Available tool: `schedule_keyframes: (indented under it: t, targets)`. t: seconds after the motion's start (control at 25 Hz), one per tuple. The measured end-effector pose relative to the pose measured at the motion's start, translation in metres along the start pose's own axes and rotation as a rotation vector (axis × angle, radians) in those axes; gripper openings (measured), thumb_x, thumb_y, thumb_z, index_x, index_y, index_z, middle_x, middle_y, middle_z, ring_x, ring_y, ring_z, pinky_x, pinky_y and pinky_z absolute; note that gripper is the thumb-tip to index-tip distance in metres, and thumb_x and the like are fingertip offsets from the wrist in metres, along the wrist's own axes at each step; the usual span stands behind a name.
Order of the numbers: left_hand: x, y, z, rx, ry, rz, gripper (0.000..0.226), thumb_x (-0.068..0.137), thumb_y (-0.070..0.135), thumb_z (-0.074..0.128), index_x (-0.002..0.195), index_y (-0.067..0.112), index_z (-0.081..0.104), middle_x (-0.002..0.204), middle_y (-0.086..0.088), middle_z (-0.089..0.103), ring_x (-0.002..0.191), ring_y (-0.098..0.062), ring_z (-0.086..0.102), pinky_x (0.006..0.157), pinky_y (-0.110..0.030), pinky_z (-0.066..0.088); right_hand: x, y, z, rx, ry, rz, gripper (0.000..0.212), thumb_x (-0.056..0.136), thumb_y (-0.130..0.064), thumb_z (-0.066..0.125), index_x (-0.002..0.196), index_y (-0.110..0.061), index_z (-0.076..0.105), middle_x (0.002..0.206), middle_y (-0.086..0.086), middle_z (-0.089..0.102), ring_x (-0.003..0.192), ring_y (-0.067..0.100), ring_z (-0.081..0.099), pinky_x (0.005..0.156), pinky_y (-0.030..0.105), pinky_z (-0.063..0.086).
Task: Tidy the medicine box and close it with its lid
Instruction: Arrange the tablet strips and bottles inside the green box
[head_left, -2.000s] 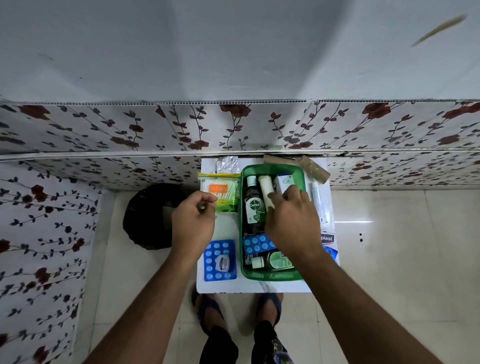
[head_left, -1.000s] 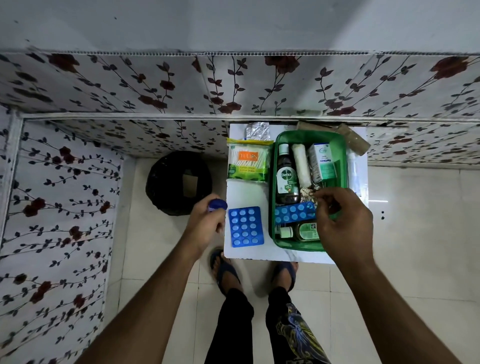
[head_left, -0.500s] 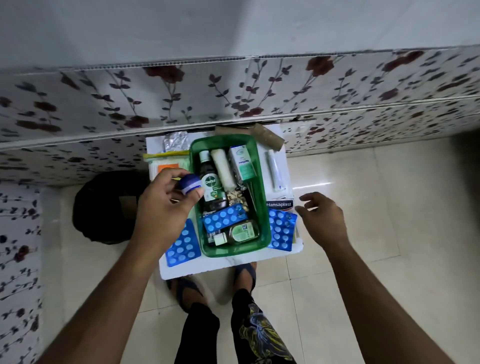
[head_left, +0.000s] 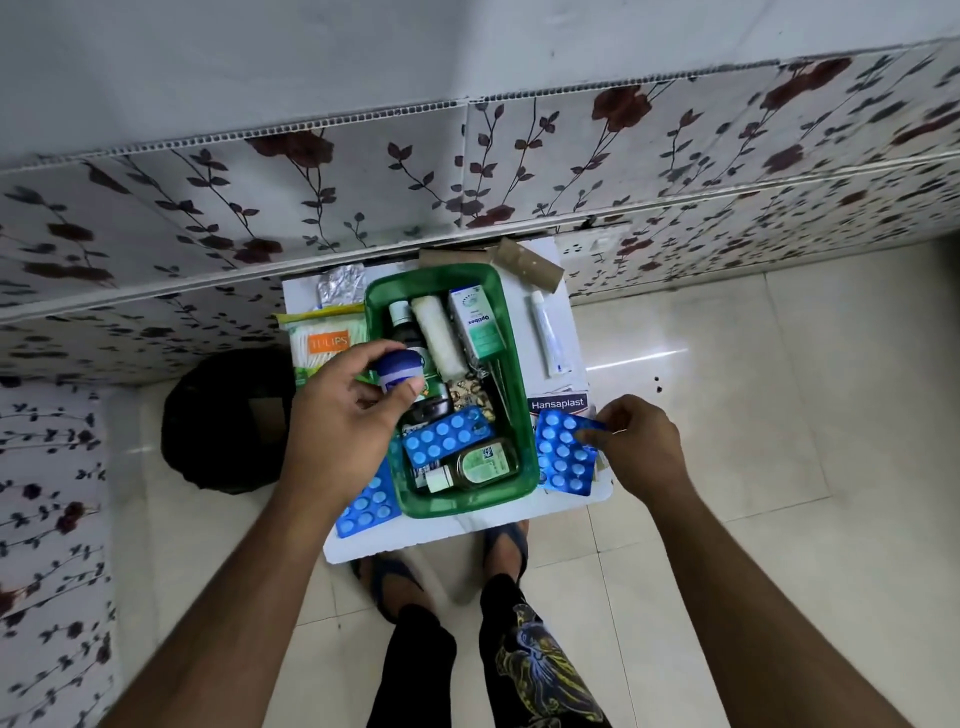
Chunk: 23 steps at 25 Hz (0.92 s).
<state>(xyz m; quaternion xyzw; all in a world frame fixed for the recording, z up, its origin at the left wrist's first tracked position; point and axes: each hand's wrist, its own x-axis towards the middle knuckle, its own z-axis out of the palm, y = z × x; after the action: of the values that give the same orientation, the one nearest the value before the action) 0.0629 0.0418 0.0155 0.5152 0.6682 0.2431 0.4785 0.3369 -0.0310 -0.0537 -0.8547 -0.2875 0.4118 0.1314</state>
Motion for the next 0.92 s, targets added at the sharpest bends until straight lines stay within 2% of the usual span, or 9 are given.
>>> schedule_keyframes:
  t: [0.12,0.2,0.32,0.48,0.6,0.68,0.76,0.84,0.92]
  targets:
    - [0.0,0.002,-0.001,0.207,-0.01,0.027,0.035,0.082,0.027,0.075,0.117,0.022,0.068,0.102,0.0,0.06,0.071,-0.02,0.066,0.074,-0.039,0.058,-0.001,-0.004,-0.013,0.176,-0.057,-0.005,0.017,0.074,-0.01,0.08,0.074,-0.015,0.063,0.072,0.001,0.067,0.069,0.02,0.06,0.063,0.029,0.045]
    - [0.001,0.006,0.013,0.359,-0.134,0.011,0.035,0.082,0.026,0.076,0.116,0.019,0.068,0.102,-0.004,0.065,0.078,-0.021,0.067,0.079,-0.037,0.055,-0.004,-0.008,-0.026,0.257,-0.04,-0.02,0.011,0.079,-0.007,0.076,0.079,-0.012,0.066,0.076,0.005,0.068,0.07,0.022,0.063,0.063,0.032,0.048]
    - [0.002,0.005,0.05,0.405,-0.256,-0.042,0.033,0.081,0.023,0.074,0.112,0.019,0.068,0.103,-0.002,0.072,0.091,-0.022,0.067,0.082,-0.034,0.053,-0.011,-0.017,-0.04,0.344,0.021,-0.056,0.01,0.083,-0.006,0.073,0.091,-0.008,0.069,0.083,0.007,0.068,0.071,0.019,0.062,0.058,0.028,0.045]
    - [0.009,-0.003,0.082,0.362,-0.158,-0.088,0.028,0.081,0.022,0.074,0.105,0.017,0.059,0.086,-0.002,0.066,0.078,-0.023,0.064,0.065,-0.028,0.047,-0.01,-0.026,-0.043,0.374,0.059,-0.098,0.01,0.083,-0.005,0.072,0.092,-0.01,0.069,0.089,0.007,0.07,0.078,0.021,0.064,0.059,0.027,0.044]
    - [0.009,-0.004,0.081,0.33,-0.095,-0.088,0.018,0.087,0.017,0.068,0.103,0.015,0.061,0.092,-0.003,0.068,0.081,-0.021,0.066,0.071,-0.033,0.055,-0.013,-0.032,-0.044,0.387,0.073,-0.101,0.01,0.084,-0.006,0.071,0.091,-0.013,0.07,0.09,0.008,0.071,0.079,0.024,0.066,0.058,0.028,0.046]
    - [0.006,-0.004,0.067,0.269,-0.078,-0.098,0.015,0.088,0.007,0.061,0.097,0.019,0.065,0.095,-0.001,0.071,0.082,-0.019,0.069,0.075,-0.038,0.058,-0.023,-0.042,-0.047,0.413,0.085,-0.128,0.011,0.084,-0.006,0.07,0.088,-0.016,0.07,0.089,0.006,0.072,0.078,0.022,0.066,0.057,0.028,0.049]
    - [0.002,0.004,0.044,0.161,-0.034,-0.079,0.023,0.089,0.006,0.059,0.084,0.027,0.065,0.087,0.003,0.071,0.075,-0.017,0.072,0.072,-0.04,0.061,-0.039,-0.06,-0.049,0.454,0.076,-0.199,0.012,0.084,-0.005,0.071,0.086,-0.017,0.071,0.086,0.003,0.072,0.071,0.015,0.066,0.055,0.025,0.051]
    - [0.001,0.018,0.017,0.022,0.054,-0.029,0.025,0.09,0.007,0.059,0.079,0.029,0.064,0.081,0.003,0.071,0.066,-0.014,0.072,0.065,-0.034,0.06,-0.056,-0.086,-0.039,0.479,0.011,-0.301,0.012,0.083,-0.003,0.071,0.088,-0.014,0.072,0.082,0.002,0.072,0.065,0.007,0.066,0.053,0.021,0.051]
    - [0.004,0.022,-0.007,-0.096,0.155,-0.019,0.024,0.09,0.005,0.057,0.078,0.025,0.064,0.079,-0.002,0.071,0.06,-0.011,0.069,0.06,-0.028,0.057,-0.068,-0.11,-0.013,0.344,-0.074,-0.389,0.014,0.082,-0.002,0.071,0.088,-0.015,0.074,0.08,-0.002,0.074,0.067,0.007,0.068,0.062,0.022,0.055]
